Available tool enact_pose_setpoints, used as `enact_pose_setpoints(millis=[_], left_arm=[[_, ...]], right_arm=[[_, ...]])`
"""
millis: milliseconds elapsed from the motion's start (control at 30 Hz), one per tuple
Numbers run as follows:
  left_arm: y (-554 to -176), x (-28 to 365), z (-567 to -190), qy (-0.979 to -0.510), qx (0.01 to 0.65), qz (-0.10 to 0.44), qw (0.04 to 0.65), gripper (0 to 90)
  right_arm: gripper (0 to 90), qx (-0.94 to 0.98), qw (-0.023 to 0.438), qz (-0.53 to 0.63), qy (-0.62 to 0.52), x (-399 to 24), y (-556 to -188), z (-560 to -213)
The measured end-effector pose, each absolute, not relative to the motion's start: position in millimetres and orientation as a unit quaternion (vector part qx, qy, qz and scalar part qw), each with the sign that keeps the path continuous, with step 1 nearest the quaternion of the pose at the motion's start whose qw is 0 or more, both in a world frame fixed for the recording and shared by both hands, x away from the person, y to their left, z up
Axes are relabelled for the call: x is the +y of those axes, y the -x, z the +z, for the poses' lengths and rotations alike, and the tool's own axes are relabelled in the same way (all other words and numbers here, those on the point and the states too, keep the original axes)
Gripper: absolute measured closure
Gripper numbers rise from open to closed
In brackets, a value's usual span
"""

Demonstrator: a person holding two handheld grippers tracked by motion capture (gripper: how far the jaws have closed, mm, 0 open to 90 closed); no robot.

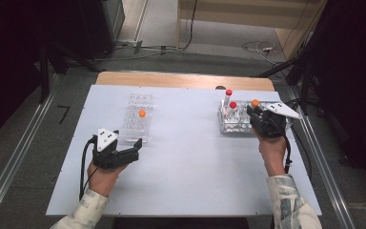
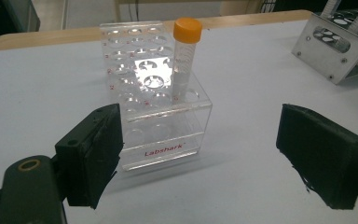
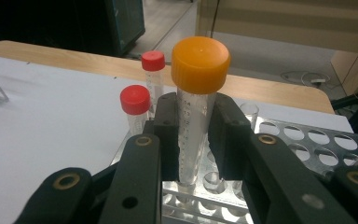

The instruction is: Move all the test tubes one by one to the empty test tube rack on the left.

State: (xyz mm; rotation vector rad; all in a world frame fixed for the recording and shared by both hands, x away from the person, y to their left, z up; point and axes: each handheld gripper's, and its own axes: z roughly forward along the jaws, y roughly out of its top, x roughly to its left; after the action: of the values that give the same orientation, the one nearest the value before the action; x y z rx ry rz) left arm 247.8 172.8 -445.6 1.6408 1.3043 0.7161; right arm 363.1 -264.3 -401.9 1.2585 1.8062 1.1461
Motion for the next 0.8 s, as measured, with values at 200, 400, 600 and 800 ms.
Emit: enact_pose_setpoints(millis=[200,400,600,800], left_arm=[[-247.7,172.4,-445.5,-0.663,0.526,0.29,0.448,14.9],[-246.9,172.1,-444.9,-0.663,0.526,0.292,0.447,14.8],[-247.0,172.5,-444.9,-0.663,0.525,0.291,0.447,14.9],[-246.6,172.2,-444.7,-0.662,0.525,0.292,0.448,14.8]], right_arm=[[71.9,0.694,0.317,0.443,-0.47,-262.0,-355.3,-397.7],[71.9,0.703,0.307,0.448,-0.46,-255.6,-349.3,-396.5],[71.9,0.714,0.294,0.45,-0.45,-246.5,-346.2,-399.1],[71.9,0.721,0.285,0.454,-0.439,-237.3,-341.3,-398.4]])
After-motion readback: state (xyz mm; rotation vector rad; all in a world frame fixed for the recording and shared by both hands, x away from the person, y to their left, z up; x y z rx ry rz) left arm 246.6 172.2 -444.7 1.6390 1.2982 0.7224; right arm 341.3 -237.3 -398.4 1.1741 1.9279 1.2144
